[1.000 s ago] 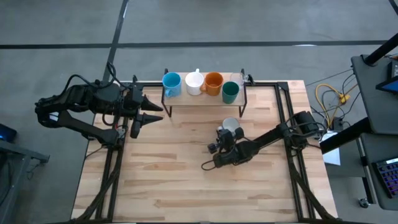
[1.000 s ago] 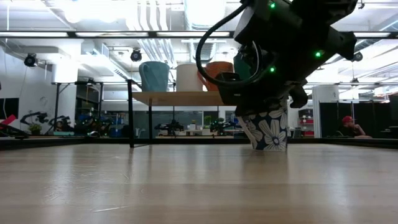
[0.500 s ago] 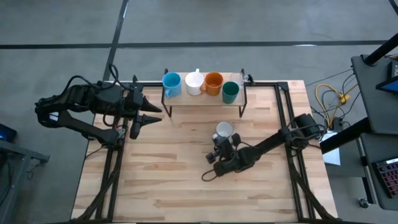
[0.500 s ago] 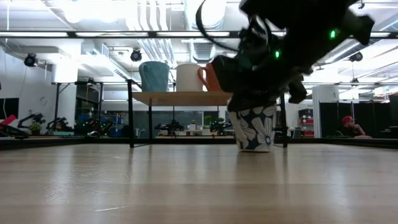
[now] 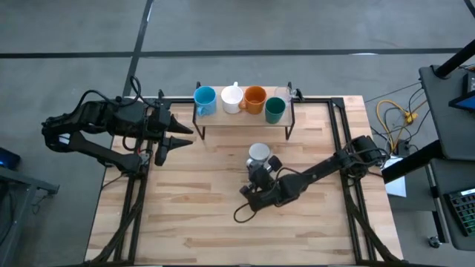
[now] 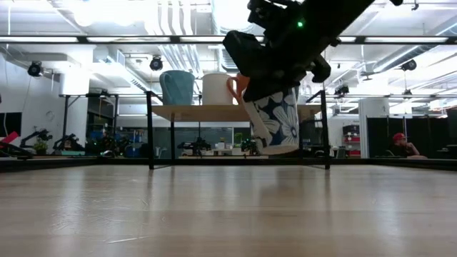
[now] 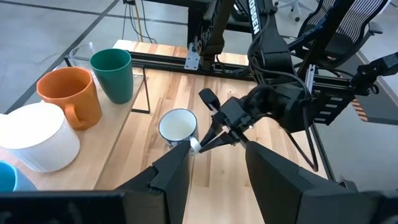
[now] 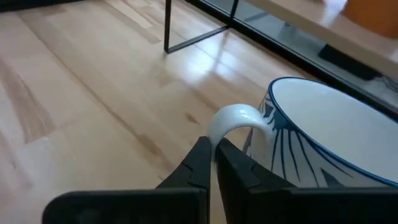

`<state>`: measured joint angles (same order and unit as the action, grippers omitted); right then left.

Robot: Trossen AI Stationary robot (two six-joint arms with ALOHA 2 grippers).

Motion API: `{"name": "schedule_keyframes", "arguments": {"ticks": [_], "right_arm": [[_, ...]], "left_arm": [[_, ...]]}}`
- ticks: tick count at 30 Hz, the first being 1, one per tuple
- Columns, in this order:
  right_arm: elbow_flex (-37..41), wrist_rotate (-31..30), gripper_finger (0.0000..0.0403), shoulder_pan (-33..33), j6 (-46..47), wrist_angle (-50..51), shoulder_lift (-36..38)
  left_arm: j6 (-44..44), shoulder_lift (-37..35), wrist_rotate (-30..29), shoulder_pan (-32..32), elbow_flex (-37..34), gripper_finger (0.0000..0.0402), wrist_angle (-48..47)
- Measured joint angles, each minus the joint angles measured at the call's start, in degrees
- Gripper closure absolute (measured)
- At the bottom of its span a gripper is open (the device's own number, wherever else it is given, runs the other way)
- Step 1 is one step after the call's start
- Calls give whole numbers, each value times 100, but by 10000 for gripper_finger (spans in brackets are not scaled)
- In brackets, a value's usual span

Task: Stack small to large cups/mugs on shelf
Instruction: Put the white patterned mug on the shelf

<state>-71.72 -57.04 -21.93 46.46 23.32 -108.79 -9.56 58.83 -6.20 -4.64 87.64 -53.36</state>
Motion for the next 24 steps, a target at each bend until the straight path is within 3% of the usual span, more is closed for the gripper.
{"name": "schedule_keyframes", "arguments": {"ticks": [8,24], "right_arm": [[-231,-137,395,9,-454,47,6],[-1050,-620,395,299,-2363,-91,22]], "left_arm": [[0,-2,0,0,0,260,0],[-2,-7,0,0,-76,260,18]]}}
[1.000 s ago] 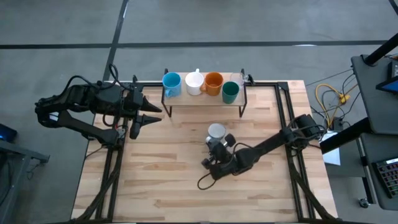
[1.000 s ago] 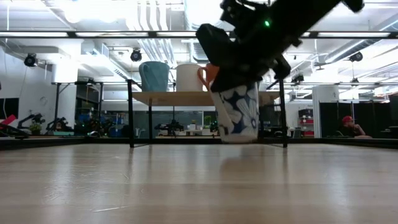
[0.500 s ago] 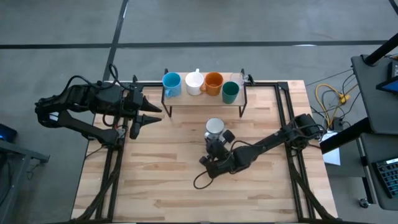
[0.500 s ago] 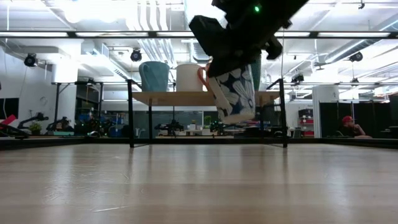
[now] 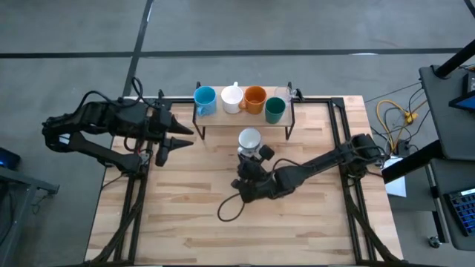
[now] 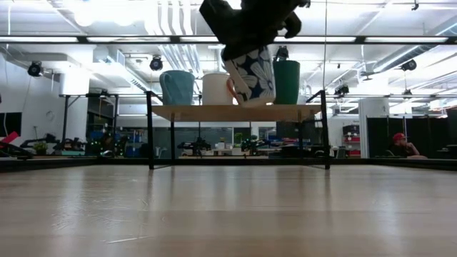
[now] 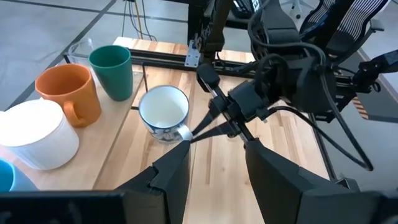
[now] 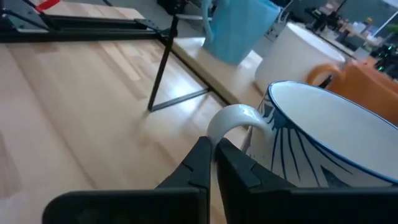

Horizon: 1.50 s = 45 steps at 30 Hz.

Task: Stack small to large cups/mugs on shelf
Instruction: Put the white patterned mug on the shelf

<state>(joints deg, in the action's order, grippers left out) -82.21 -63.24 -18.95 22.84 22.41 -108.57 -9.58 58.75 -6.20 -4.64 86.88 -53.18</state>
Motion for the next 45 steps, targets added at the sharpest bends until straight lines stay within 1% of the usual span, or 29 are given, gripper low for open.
{"name": "schedule_keyframes", "arguments": {"ticks": [3,9,14,20,31,39,45], "right_arm": [[0,44,395,126,-463,-409,0],[0,351,395,398,-1351,-1214,4],[0,364,395,562,-1577,-1282,96],[0,566,395,783,-1837,-1407,176],[0,914,395,1206,-1755,-1475,216],[0,961,395,1445,-1673,-1544,214],[77,1046,395,1549,-1435,-1573,210]], "left_arm": [[0,-8,0,0,-82,260,0],[-44,-60,2,0,-302,260,5],[-54,-88,2,-2,-340,260,24],[-57,-132,2,-2,-340,260,53],[-57,-172,2,-2,-340,260,54],[-55,-239,2,-2,-340,260,53],[-54,-296,2,-2,-340,260,63]]}}
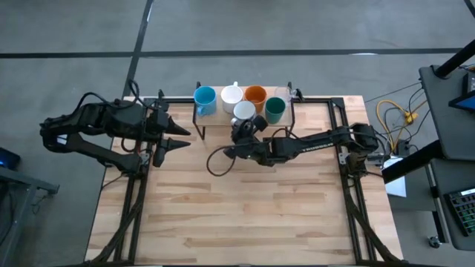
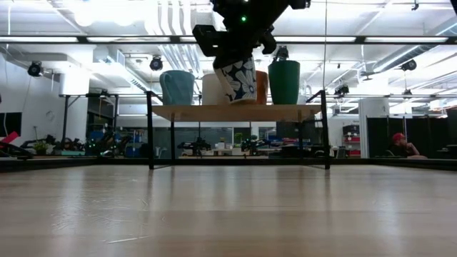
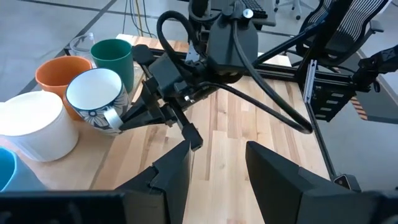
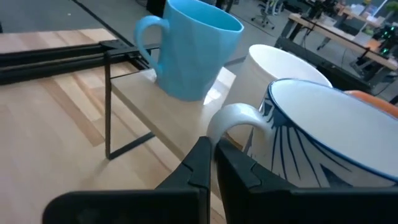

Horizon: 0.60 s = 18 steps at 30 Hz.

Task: Stack small to large cups/mugs on shelf
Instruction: Put the white patterned mug on the shelf

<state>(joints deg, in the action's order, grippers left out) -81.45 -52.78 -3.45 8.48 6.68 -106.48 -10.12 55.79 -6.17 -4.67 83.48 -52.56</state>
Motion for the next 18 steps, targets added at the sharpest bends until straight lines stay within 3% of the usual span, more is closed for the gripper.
{"name": "schedule_keyframes", "arguments": {"ticks": [6,18], "right_arm": [[124,55,395,62,288,-81,4],[181,371,395,300,204,-190,7]], "left_arm": [[43,-59,-2,0,-4,260,113],[209,-660,-3,4,11,260,1370]]}}
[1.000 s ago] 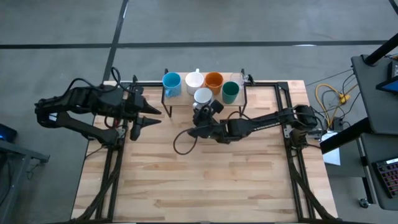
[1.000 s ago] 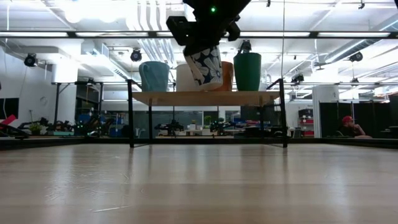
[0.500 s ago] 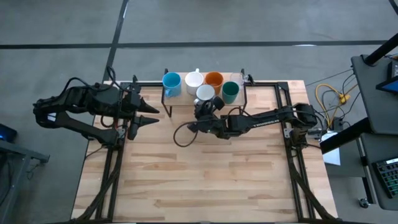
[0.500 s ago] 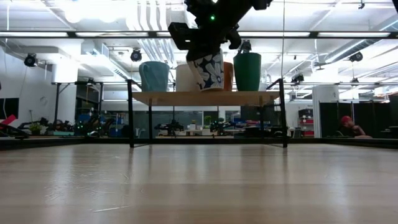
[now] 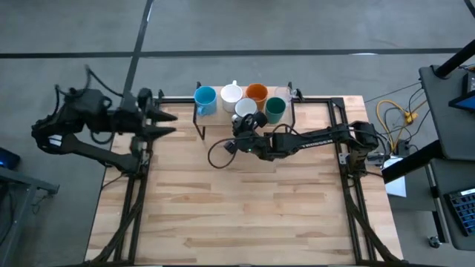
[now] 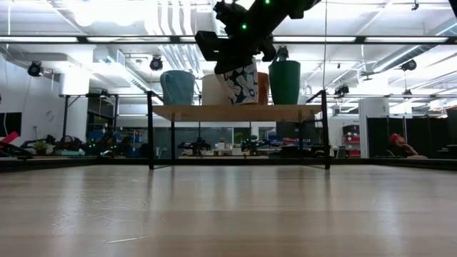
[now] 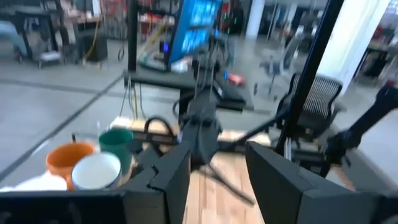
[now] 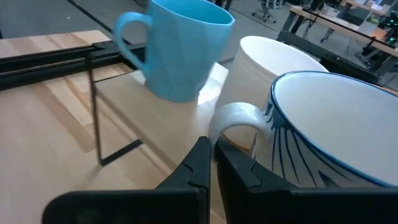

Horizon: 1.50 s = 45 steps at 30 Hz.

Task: Stack small to large cups/mugs on shelf
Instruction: Put the white patterned mug on the shelf

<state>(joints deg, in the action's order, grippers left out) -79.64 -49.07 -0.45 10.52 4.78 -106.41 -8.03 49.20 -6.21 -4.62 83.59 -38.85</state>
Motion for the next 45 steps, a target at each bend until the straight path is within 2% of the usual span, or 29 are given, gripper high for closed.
{"name": "schedule_keyframes", "arguments": {"ticks": [17,45], "right_arm": [[11,474,394,366,-129,-243,-7],[-130,786,394,311,-298,-667,-37]], "left_arm": [[-59,-362,1,0,0,260,123],[-22,-324,-1,0,-28,260,30]]}}
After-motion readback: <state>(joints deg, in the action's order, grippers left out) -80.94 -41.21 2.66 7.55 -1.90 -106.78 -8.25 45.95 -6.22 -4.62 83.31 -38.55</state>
